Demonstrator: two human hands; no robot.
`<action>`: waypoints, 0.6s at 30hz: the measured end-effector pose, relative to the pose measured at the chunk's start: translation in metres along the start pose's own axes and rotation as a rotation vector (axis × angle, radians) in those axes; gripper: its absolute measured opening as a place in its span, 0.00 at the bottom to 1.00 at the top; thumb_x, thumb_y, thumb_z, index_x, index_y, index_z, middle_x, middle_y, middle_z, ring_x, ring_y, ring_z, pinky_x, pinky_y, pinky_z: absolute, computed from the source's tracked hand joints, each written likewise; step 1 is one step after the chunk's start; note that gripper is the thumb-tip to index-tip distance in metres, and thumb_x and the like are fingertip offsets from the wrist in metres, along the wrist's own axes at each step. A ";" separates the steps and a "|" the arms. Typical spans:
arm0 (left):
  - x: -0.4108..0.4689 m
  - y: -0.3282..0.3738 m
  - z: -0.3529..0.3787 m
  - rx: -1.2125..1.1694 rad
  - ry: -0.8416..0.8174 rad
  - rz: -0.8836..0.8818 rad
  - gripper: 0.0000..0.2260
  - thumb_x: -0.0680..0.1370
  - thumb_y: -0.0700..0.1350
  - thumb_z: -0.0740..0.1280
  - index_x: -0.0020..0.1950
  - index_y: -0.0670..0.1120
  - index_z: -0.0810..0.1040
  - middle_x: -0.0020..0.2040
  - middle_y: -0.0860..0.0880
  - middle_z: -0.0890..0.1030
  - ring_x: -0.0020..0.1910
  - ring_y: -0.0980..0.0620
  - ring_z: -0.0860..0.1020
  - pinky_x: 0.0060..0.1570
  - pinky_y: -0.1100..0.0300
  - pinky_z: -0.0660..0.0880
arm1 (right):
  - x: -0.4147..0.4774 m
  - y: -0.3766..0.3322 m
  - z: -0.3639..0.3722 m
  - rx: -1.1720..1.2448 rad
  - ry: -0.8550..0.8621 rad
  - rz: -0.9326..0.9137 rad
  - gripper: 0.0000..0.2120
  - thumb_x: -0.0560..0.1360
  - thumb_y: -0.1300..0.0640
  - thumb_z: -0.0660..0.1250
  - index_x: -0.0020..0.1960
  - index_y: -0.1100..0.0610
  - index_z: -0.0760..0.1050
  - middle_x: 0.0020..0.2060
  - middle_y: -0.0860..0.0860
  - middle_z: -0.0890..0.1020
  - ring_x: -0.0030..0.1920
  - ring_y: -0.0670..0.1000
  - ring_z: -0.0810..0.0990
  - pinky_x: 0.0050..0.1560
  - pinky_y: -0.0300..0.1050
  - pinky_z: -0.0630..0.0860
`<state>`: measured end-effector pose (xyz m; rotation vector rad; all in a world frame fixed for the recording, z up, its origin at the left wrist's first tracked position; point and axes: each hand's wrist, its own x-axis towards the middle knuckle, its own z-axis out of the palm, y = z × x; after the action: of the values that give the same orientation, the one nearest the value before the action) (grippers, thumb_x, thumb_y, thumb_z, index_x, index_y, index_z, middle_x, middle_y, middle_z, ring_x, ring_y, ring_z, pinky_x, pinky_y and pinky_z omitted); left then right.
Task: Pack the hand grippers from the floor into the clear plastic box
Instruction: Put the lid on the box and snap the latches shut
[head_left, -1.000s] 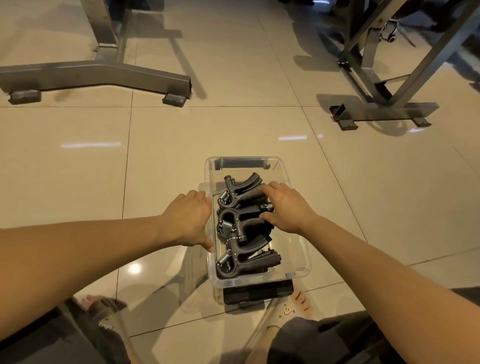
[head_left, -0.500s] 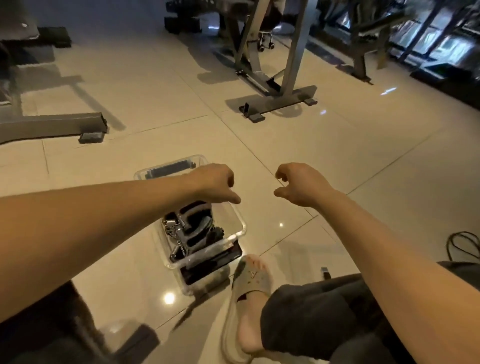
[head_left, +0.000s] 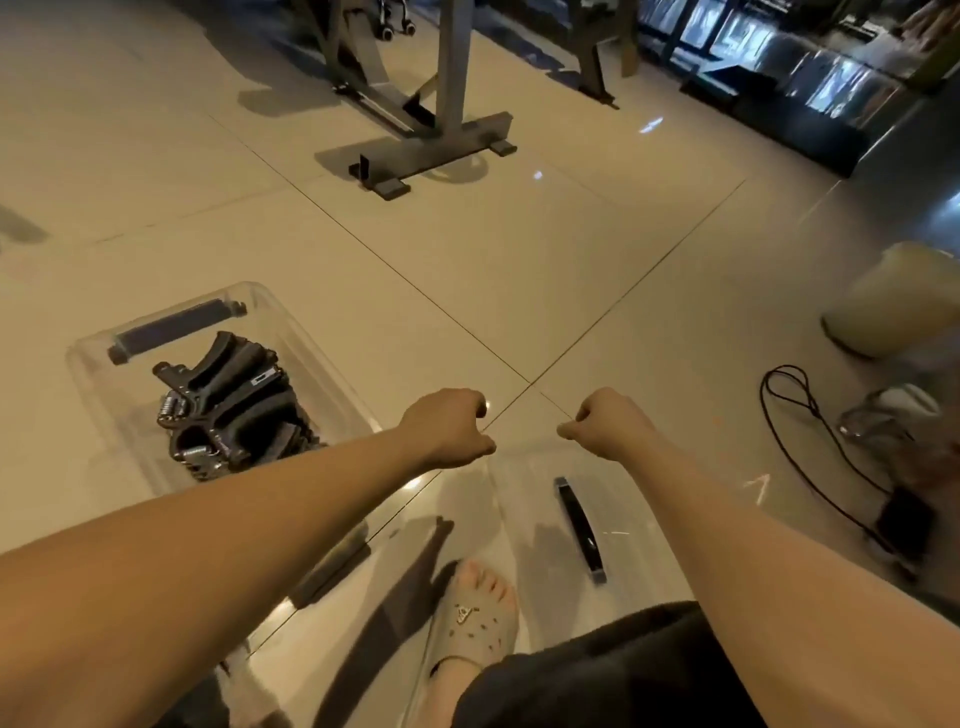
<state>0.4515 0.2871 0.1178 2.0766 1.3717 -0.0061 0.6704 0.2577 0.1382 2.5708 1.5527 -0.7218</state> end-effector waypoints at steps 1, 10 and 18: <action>0.010 -0.002 0.014 -0.009 -0.023 -0.008 0.26 0.76 0.54 0.71 0.72 0.48 0.72 0.67 0.48 0.77 0.63 0.46 0.76 0.57 0.54 0.75 | 0.007 0.011 0.015 0.004 -0.013 0.033 0.15 0.74 0.49 0.72 0.50 0.62 0.81 0.37 0.54 0.81 0.37 0.54 0.79 0.37 0.44 0.71; 0.081 -0.022 0.135 0.050 -0.072 0.033 0.38 0.68 0.61 0.76 0.72 0.46 0.67 0.67 0.46 0.75 0.64 0.42 0.73 0.58 0.48 0.74 | 0.030 0.101 0.135 -0.040 -0.173 0.255 0.12 0.74 0.50 0.70 0.49 0.56 0.71 0.43 0.53 0.79 0.43 0.55 0.80 0.40 0.49 0.78; 0.111 -0.023 0.164 0.019 -0.112 -0.029 0.34 0.66 0.59 0.78 0.65 0.45 0.69 0.62 0.46 0.77 0.63 0.42 0.72 0.55 0.47 0.72 | 0.046 0.110 0.168 0.009 -0.138 0.254 0.14 0.75 0.56 0.68 0.58 0.59 0.70 0.52 0.56 0.77 0.51 0.59 0.79 0.45 0.50 0.74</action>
<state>0.5367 0.3007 -0.0614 2.0391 1.3389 -0.1457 0.7207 0.1945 -0.0515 2.5949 1.1593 -0.8555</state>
